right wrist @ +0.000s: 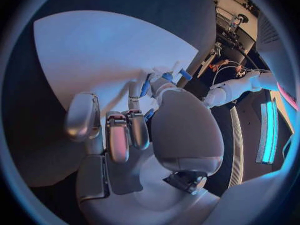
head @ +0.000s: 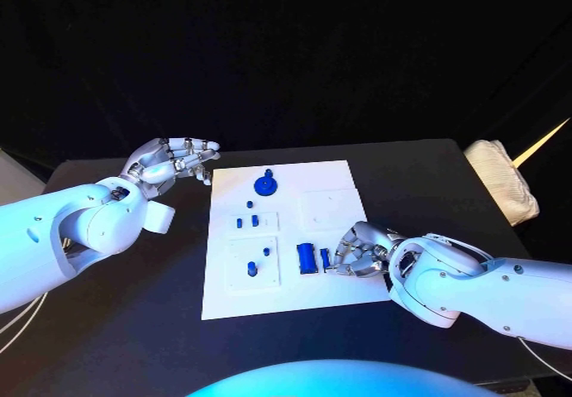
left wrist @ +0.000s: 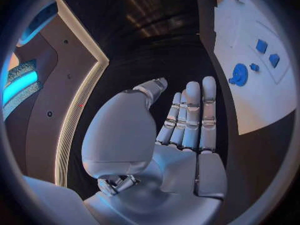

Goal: Assemble the parts on the task board

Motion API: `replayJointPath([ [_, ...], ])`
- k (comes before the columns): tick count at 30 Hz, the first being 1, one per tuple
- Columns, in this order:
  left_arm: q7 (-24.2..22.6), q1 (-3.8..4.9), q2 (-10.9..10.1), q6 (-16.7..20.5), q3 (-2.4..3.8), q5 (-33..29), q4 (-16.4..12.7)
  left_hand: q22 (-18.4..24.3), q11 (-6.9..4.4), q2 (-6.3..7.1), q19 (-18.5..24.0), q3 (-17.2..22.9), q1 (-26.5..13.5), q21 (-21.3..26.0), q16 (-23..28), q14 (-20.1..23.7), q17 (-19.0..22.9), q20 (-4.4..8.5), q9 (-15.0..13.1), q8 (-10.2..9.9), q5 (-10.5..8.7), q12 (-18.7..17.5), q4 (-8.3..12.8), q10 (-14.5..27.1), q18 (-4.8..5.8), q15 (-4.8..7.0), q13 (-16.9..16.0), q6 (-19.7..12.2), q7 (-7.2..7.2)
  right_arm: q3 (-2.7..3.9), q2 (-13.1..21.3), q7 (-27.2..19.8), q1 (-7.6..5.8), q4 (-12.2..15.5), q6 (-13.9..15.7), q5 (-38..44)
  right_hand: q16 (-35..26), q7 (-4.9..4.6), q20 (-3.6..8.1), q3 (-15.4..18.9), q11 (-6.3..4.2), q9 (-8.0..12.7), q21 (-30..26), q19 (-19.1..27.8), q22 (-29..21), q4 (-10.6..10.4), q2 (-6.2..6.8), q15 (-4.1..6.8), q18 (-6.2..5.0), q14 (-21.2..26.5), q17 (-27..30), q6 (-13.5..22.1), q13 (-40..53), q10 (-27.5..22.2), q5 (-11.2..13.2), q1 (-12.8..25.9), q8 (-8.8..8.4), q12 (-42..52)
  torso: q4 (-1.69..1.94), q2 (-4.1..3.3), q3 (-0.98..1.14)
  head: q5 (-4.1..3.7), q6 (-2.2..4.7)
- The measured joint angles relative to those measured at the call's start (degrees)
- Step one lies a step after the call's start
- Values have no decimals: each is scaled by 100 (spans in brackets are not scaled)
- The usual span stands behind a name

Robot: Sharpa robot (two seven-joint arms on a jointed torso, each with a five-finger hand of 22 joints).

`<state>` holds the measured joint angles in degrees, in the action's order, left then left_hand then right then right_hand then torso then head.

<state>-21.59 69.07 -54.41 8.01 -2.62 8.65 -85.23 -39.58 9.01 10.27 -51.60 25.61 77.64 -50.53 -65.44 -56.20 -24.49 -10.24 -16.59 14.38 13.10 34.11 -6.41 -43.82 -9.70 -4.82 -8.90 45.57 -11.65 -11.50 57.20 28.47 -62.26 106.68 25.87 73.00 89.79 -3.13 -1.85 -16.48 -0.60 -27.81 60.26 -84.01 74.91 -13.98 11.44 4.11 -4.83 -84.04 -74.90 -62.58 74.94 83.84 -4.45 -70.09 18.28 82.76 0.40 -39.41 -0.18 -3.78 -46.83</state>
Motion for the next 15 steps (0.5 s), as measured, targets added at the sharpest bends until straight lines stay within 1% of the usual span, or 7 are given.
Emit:
replayJointPath([
  [1,0,0,1,0,0,0,1,0,0,0,0,0,0,0,0,0,0,0,0,0,0,0,0,0,0,0,0,0,0,11,28,-16,0,9,-4,-8,0,-14,0,28,0,0,-32,0,0,-28,-35,0,0,0,0,14,0,0,-22,44,0,-23,0,1,0,1,8],
  [4,0,0,10,1,0,-2,13,0,0,0,0,-1,0,0,0,0,0,0,0,0,0,0,-1,0,0,0,0,0,0,39,135,-116,-62,22,-13,-82,-34,-102,-7,311,3,11,-471,8,0,-195,32,0,0,0,-1,109,0,3,-66,118,-11,-328,-3,12,-5,3,41],
  [6,0,0,33,2,0,-7,39,0,0,0,0,-17,0,0,0,0,0,0,0,0,0,0,-17,0,0,0,0,0,0,52,200,-279,-151,11,-12,-240,-121,-156,-73,534,65,30,-914,99,0,-235,32,-46,-10,1,-5,292,0,19,-338,118,-78,-620,-4,23,-16,4,62],
  [7,0,0,47,3,-2,-10,55,0,0,0,0,-17,0,0,0,0,0,0,0,0,0,0,-17,0,0,0,0,0,0,58,215,-375,-191,-11,-8,-339,-156,-171,-79,592,82,30,-1092,146,-1,-238,32,-55,-77,9,-5,341,0,18,-453,115,-83,-709,-4,31,-21,1,70],
  [9,-7,-2,93,6,-7,-27,106,7,0,0,0,-17,0,7,0,25,4,0,0,0,0,0,-17,0,0,0,1,0,0,64,224,-683,-290,-127,8,-660,-326,-214,-110,649,155,30,-1805,304,-19,-211,-58,-75,-183,-10,-5,462,0,-54,-582,-100,-83,-1055,-3,58,-41,-8,94],
  [12,-26,-7,184,15,-12,-68,195,55,0,0,20,-29,0,123,165,218,83,-11,0,36,0,33,-34,0,0,-7,16,0,0,67,183,-1175,-425,-413,37,-1199,-414,-248,-129,651,173,30,-2162,378,-114,-209,-106,-96,-183,11,-4,526,0,-141,-598,-284,-83,-1235,-3,118,-77,-9,126],
  [15,-57,-30,297,50,-15,-125,304,195,0,0,230,-7,0,381,494,496,240,-41,0,60,0,67,-87,0,0,-40,39,0,0,84,35,-1809,-588,-889,76,-1978,-982,-328,-195,572,237,28,-3820,838,-731,-131,-211,-185,-458,6,52,682,-65,-711,-534,-630,-83,-2260,-3,176,-111,-1,191],
])
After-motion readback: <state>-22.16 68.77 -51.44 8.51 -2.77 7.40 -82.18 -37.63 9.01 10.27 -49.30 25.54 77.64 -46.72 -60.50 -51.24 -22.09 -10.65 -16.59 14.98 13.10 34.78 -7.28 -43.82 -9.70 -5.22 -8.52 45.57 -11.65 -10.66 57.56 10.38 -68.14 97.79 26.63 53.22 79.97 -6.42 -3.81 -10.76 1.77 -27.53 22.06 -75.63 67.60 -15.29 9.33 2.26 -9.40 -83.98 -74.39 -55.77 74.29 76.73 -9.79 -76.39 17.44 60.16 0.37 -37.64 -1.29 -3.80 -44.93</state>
